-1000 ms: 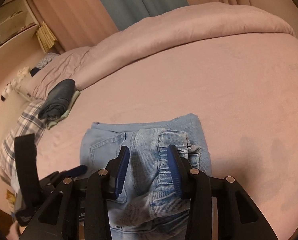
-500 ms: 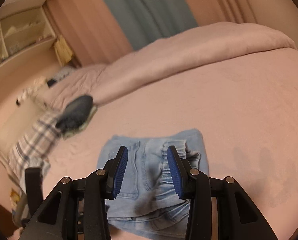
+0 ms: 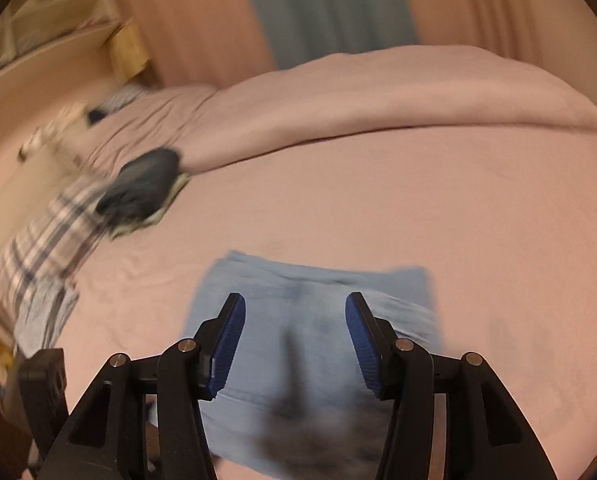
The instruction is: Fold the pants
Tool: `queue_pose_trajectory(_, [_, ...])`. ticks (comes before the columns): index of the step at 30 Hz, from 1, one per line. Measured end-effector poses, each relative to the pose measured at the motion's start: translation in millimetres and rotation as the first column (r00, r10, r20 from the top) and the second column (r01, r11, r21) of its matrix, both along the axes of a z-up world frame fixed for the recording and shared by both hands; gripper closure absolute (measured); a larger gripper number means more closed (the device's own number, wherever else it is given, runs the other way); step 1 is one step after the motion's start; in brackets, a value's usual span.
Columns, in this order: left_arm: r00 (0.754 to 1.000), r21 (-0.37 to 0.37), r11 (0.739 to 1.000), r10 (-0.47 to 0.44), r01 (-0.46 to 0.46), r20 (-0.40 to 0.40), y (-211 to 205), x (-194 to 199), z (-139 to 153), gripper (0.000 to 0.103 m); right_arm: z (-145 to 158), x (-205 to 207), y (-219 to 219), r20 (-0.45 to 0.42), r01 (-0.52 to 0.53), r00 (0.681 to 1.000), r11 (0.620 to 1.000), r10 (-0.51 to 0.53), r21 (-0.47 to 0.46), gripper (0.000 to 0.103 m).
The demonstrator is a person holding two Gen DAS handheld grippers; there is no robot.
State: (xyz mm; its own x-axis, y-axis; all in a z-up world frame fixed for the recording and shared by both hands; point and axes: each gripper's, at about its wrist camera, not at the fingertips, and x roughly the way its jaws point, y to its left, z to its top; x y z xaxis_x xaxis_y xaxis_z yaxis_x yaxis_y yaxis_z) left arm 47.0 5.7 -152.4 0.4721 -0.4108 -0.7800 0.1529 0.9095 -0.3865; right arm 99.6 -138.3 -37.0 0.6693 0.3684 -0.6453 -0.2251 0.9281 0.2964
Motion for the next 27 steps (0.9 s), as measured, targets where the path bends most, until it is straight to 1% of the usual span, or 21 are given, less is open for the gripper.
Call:
queue_pose_trajectory(1, [1.000, -0.023, 1.000, 0.006, -0.006, -0.004, 4, 0, 0, 0.017, -1, 8, 10, -0.005, -0.036, 0.999, 0.999, 0.036, 0.000, 0.050])
queue_pose_trajectory(2, [1.000, -0.056, 0.998, 0.012, -0.013, -0.011, 8, 0, 0, 0.019, -2, 25, 28, -0.023, -0.098, 0.995, 0.995, 0.098, 0.006, 0.050])
queue_pose_trajectory(3, [1.000, -0.078, 0.997, 0.015, -0.016, -0.016, 12, 1, 0, 0.021, -5, 37, 39, -0.048, -0.125, 0.991, 0.992, 0.125, 0.006, 0.050])
queue_pose_trajectory(4, [1.000, -0.092, 0.996, 0.013, -0.015, -0.020, 14, 1, -1, 0.029, -11, 52, 50, -0.086, -0.147, 0.986, 0.989, 0.146, -0.002, 0.050])
queue_pose_trajectory(6, [1.000, -0.122, 0.992, 0.001, -0.004, -0.022, 16, 0, -2, 0.038, -22, 87, 75, -0.164, -0.199, 0.967, 0.980, 0.195, -0.010, 0.050])
queue_pose_trajectory(7, [1.000, -0.132, 0.991, -0.007, 0.004, -0.021, 16, -1, -2, 0.045, -26, 99, 84, -0.194, -0.217, 0.958, 0.976, 0.209, -0.019, 0.050])
queue_pose_trajectory(9, [1.000, -0.128, 0.992, -0.011, 0.010, -0.007, 16, -3, -4, 0.046, -36, 129, 102, -0.262, -0.245, 0.939, 0.968, 0.224, -0.049, 0.050])
queue_pose_trajectory(10, [1.000, -0.123, 0.992, -0.011, 0.011, -0.001, 16, -4, -4, 0.048, -41, 132, 103, -0.283, -0.251, 0.933, 0.966, 0.224, -0.061, 0.050])
queue_pose_trajectory(12, [1.000, -0.110, 0.994, -0.022, 0.024, 0.020, 13, -11, -5, 0.049, -53, 146, 109, -0.351, -0.269, 0.908, 0.961, 0.228, -0.070, 0.050])
queue_pose_trajectory(13, [0.999, -0.102, 0.994, -0.027, 0.029, 0.026, 13, -12, -5, 0.051, -61, 150, 113, -0.399, -0.288, 0.885, 0.955, 0.239, -0.067, 0.057])
queue_pose_trajectory(14, [0.999, -0.088, 0.996, -0.032, 0.035, 0.033, 9, -15, -5, 0.053, -71, 153, 119, -0.444, -0.312, 0.863, 0.946, 0.244, -0.087, 0.063])
queue_pose_trajectory(15, [0.998, -0.072, 0.996, -0.040, 0.043, 0.043, 8, -17, -6, 0.054, -75, 153, 123, -0.449, -0.330, 0.859, 0.936, 0.246, -0.120, 0.068])
queue_pose_trajectory(17, [0.998, -0.065, 0.997, -0.044, 0.047, 0.050, 7, -21, -7, 0.058, -77, 148, 128, -0.435, -0.354, 0.864, 0.920, 0.254, -0.165, 0.073])
queue_pose_trajectory(19, [0.998, -0.058, 0.997, -0.043, 0.046, 0.051, 7, -24, -8, 0.063, -75, 149, 123, -0.426, -0.329, 0.873, 0.932, 0.238, -0.152, 0.078])
queue_pose_trajectory(20, [0.998, -0.055, 0.998, -0.041, 0.044, 0.047, 8, -27, -8, 0.068, -74, 150, 120, -0.418, -0.310, 0.879, 0.940, 0.228, -0.140, 0.080])
queue_pose_trajectory(22, [0.998, -0.045, 0.998, -0.035, 0.037, 0.042, 10, -38, -10, 0.075, -71, 152, 114, -0.410, -0.271, 0.888, 0.957, 0.206, -0.107, 0.081])
queue_pose_trajectory(23, [0.999, -0.052, 0.998, -0.035, 0.037, 0.037, 11, -43, -10, 0.078, -67, 151, 112, -0.384, -0.255, 0.901, 0.962, 0.200, -0.100, 0.081])
queue_pose_trajectory(24, [0.999, -0.053, 0.998, -0.036, 0.038, 0.037, 11, -47, -9, 0.078, -56, 147, 106, -0.318, -0.216, 0.932, 0.971, 0.173, -0.105, 0.081])
queue_pose_trajectory(25, [0.999, -0.061, 0.997, -0.038, 0.040, 0.039, 12, -53, -8, 0.076, -48, 149, 99, -0.289, -0.178, 0.946, 0.980, 0.145, -0.092, 0.081])
queue_pose_trajectory(26, [0.998, -0.074, 0.996, -0.044, 0.047, 0.035, 13, -59, -8, 0.071, -40, 149, 88, -0.276, -0.152, 0.952, 0.987, 0.131, -0.054, 0.081])
queue_pose_trajectory(27, [0.998, -0.086, 0.995, -0.048, 0.051, 0.033, 15, -63, -8, 0.069, -30, 144, 76, -0.261, -0.136, 0.956, 0.991, 0.134, 0.013, 0.079])
